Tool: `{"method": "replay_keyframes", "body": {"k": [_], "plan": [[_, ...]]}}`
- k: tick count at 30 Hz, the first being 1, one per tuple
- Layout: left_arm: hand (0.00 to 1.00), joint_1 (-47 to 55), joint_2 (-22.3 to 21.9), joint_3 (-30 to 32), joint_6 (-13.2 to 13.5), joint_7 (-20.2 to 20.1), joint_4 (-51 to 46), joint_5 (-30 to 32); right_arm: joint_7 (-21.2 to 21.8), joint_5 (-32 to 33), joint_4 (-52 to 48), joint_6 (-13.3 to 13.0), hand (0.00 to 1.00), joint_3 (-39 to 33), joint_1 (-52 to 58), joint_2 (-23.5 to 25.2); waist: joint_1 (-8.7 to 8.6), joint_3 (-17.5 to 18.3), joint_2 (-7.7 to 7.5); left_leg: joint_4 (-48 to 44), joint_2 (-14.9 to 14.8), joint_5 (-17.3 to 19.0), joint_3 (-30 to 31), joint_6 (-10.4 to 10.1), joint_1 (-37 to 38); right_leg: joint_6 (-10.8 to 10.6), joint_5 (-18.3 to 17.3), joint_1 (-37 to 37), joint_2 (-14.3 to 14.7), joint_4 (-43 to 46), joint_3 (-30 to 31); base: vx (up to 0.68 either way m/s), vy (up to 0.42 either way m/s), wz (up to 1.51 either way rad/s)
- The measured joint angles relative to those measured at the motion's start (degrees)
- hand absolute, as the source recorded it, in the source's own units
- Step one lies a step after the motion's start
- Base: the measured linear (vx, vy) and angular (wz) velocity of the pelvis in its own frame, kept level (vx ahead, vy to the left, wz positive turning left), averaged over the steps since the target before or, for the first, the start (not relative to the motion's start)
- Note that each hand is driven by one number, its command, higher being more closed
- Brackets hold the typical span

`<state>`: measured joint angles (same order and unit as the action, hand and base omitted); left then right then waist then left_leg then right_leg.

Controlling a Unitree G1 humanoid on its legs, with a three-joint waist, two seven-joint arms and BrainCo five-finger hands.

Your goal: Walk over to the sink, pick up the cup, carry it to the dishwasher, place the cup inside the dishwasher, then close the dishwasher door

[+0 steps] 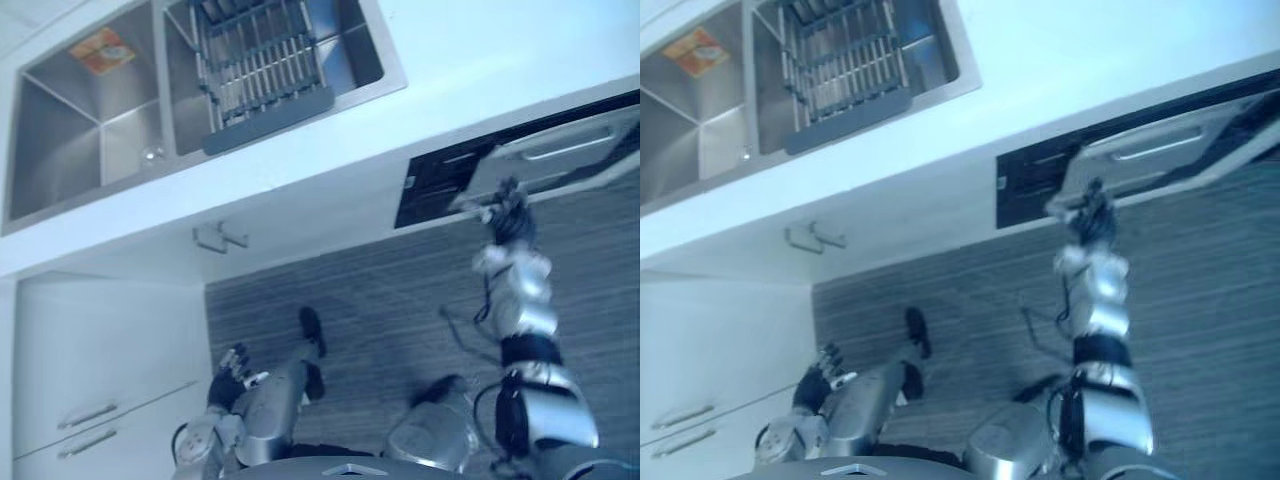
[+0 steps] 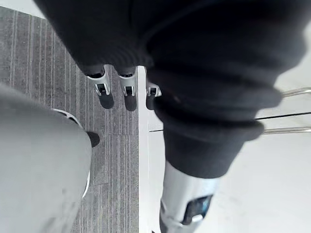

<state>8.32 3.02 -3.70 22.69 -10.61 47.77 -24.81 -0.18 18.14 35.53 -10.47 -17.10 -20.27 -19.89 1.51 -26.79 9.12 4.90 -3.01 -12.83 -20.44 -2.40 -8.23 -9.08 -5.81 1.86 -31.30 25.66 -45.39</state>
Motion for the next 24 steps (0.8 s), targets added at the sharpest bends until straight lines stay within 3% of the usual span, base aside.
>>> {"method": "replay_keyframes", "body": {"k": [2, 4, 7, 9, 11, 12, 13, 14, 16, 17, 19, 20, 24], "plan": [[0.0, -0.6, 0.84, 1.6, -0.02, -0.48, 1.93, -0.62, -0.84, -3.97, 7.12, -0.8, 0.0, -0.07, 5.49, 2.74, -0.34, 0.91, -2.6, -0.01, -0.58, 0.24, -0.69, -0.15, 1.6, 0.56, 0.66, -1.13, 1.09, -1.27, 0.82, 0.1, -0.08, -0.24], [0.0, -1.2, 1.79, 2.18, -0.1, -1.61, 3.63, -1.23, -1.51, -5.07, 13.17, -2.01, 0.0, -1.67, 8.52, 4.22, -0.37, 1.77, -4.18, 0.01, -0.82, 1.41, -0.49, -0.03, 3.1, 0.29, 0.85, -3.32, 2.09, -3.11, 0.6, 0.12, -0.092, -0.07], [0.0, -2.85, 3.16, 4.1, -1.83, -3.52, 7.35, -1.57, -1.59, -5.84, 20.69, -2.46, 0.0, -3.88, 11.0, 5.13, -0.28, 3.43, -6.46, 0.02, -0.62, 2.64, 0.35, 0.48, 3.39, 1.7, 2.16, -4.67, 2.62, -4.26, 0.17, 0.07, -0.035, 0.14], [0.0, -3.5, 3.8, 4.25, -3.55, -3.9, 8.43, -1.48, -1.65, -7.2, 22.75, -3.06, 0.0, -4.05, 13.22, 5.65, -0.45, 3.84, -6.97, 0.04, -0.62, 3.05, 1.95, 1.03, 3.98, 5.12, 4.43, -5.95, 2.36, -2.71, -0.8, 0.1, 0.02, 0.42], [0.0, -3.52, 3.85, 5.95, -5.45, -3.75, 8.93, -0.41, -1.62, -8.65, 24.67, -2.65, 0.0, -4.03, 15.72, 6.93, -0.41, 4.55, -7.81, 0.02, -0.61, 4.01, 3.57, 1.64, 6.43, 13.72, 10.23, -5.66, 0.06, 4.71, 1.07, 0.11, 0.097, 0.42], [0.0, -3.49, 4.08, 6.11, -5.94, -3.54, 9.11, 0.27, -1.62, -8.86, 24.67, -2.59, 0.0, -4.03, 16.35, 7.54, -0.46, 4.95, -8.31, 0.02, -0.53, 4.3, 3.75, 1.84, 7.2, 15.71, 12.21, -5.51, -0.38, 6.29, 2.85, 0.12, 0.109, 0.52], [0.0, -3.28, 4.57, 6.05, -6.92, -3.13, 9.27, 1.88, -1.52, -9.07, 25.06, -2.3, 0.0, -4.05, 17.84, 9.17, -0.65, 6.3, -9.31, 0.01, -0.6, 4.9, 5.17, 2.53, 8.08, 14.31, 12.37, -3.97, 0.51, 9.11, 8.74, 0.13, 0.031, 0.59], [0.0, -3.27, 5.45, 6.02, -7.78, -2.46, 9.27, 2.73, -1.42, -9.06, 25.73, -2.12, 0.0, -4.07, 18.57, 10.77, -0.7, 6.8, -9.74, 0.01, -0.88, 5.05, 7.21, 2.74, 8.24, 9.96, 6.78, -3.4, 3.82, 10.25, 12.75, 0.12, -0.018, 0.82], [0.0, -3.69, 6.03, 5.99, -9.15, -1.56, 9.96, 2.66, -1.2, -9.05, 26.3, -2.02, 0.0, -4.16, 21.02, 13.7, -1.41, 7.85, -11.5, 0.02, -0.99, 4.97, 12.01, 2.9, 8.09, 5.29, -2.83, -3.81, 14.36, 7.01, 20.26, 0.1, -0.118, 1.15], [0.0, -4.37, 6.11, 5.98, -9.97, -1.41, 10.5, 2.74, -1.25, -9.04, 26.3, -2.14, 0.0, -5.04, 23.21, 15.16, -1.59, 8.21, -12.08, 0.03, -0.71, 4.92, 14.89, 2.97, 7.97, 4.27, -6.4, -4.63, 21.32, 1.35, 24.6, 0.08, -0.125, 1.38], [0.0, -5.13, 6.02, 6.11, -11.03, -1.42, 10.83, 3.8, -1.4, -9.03, 26.35, -2.2, 0.0, -6.82, 26.33, 16.15, -2.06, 8.92, -13.14, 0.04, 1.37, 4.74, 17.57, 3.24, 7.32, 4.96, -7.9, -5.96, 27.82, -10.01, 30.61, 0.03, -0.141, 1.36], [0.0, -5.61, 5.5, 6.53, -11.71, -1.36, 11.69, 4.89, -1.72, -9.53, 26.54, -2.25, 0.0, -9.08, 27.84, 15.91, -3.21, 9.7, -13.41, 0.03, 2.53, 4.58, 17.59, 3.77, 7.02, 7.01, -6.58, -7.66, 29.06, -13.49, 32.22, 0.05, -0.132, 1.23], [0.0, -4.47, 3.1, 10.21, -12.47, -1.96, 12.1, 6.22, -1.58, -9.55, 26.36, -2.09, 0.0, -15.26, 29.16, 16.17, -2.3, 11.68, -11.64, 0.01, 2.32, 3.35, 14.5, 2.62, 7.92, 7.04, -6.15, -9.61, 28.95, -14.8, 31.12, 0.08, -0.042, 0.33]]}}
